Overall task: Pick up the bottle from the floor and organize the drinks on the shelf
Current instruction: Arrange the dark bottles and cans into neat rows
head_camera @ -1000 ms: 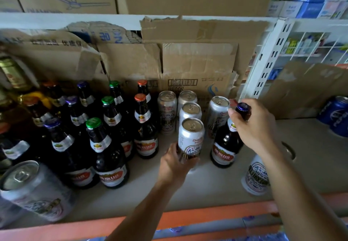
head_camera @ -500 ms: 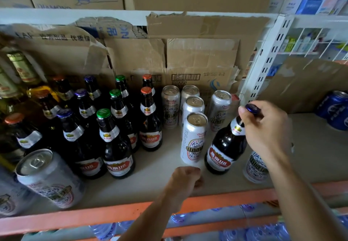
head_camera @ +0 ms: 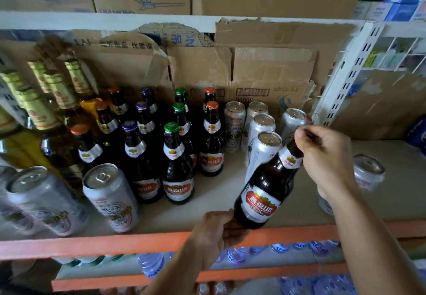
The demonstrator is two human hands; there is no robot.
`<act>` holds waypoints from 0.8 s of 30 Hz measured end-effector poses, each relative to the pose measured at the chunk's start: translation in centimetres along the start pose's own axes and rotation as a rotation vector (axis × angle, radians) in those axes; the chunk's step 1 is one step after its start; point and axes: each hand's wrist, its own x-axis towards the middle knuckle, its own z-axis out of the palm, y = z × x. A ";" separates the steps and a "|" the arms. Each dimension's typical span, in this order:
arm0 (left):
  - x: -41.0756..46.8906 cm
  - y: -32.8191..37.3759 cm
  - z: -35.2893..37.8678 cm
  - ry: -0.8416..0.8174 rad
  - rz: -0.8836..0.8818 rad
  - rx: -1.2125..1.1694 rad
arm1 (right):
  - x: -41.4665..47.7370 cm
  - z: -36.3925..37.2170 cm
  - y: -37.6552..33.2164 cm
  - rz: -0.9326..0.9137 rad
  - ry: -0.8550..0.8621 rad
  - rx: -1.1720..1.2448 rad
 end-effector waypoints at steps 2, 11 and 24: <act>-0.7 0.2 -1.3 0.028 0.031 0.000 | -0.4 1.6 -0.4 -0.005 -0.033 -0.001; -2.5 2.3 -5.1 0.106 0.105 -0.047 | -0.4 7.4 -2.9 -0.070 -0.138 0.083; -0.2 3.3 -4.8 0.187 0.126 -0.203 | 0.7 12.0 -2.8 -0.192 -0.271 -0.038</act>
